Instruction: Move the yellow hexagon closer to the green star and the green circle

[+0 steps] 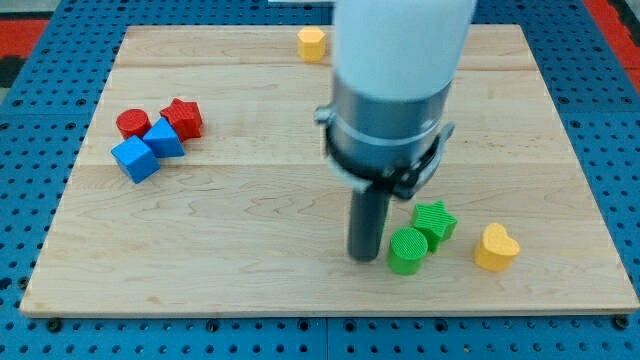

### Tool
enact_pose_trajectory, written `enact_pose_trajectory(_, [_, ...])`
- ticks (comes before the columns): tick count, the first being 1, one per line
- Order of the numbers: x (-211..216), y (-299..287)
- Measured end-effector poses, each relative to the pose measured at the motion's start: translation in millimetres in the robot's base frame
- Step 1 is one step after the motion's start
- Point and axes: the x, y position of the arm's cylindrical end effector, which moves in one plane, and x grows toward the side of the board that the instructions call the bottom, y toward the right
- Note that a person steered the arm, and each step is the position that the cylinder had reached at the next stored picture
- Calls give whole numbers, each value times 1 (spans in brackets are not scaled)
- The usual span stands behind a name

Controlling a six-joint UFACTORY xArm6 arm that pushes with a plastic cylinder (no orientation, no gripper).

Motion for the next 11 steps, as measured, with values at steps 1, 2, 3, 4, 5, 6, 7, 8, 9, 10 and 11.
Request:
enact_pose_trajectory(1, [8, 27])
enact_pose_trajectory(2, [-15, 48])
enact_pose_trajectory(3, [33, 85])
enact_pose_trajectory(4, [26, 184])
enact_pose_trajectory(5, [-50, 245])
enact_pose_trajectory(6, [-140, 207])
enact_pose_trajectory(7, [-237, 154])
enact_pose_trajectory(8, [-323, 94])
enact_pose_trajectory(9, [-389, 39])
enact_pose_trajectory(10, [-387, -21])
enact_pose_trajectory(11, [-337, -30])
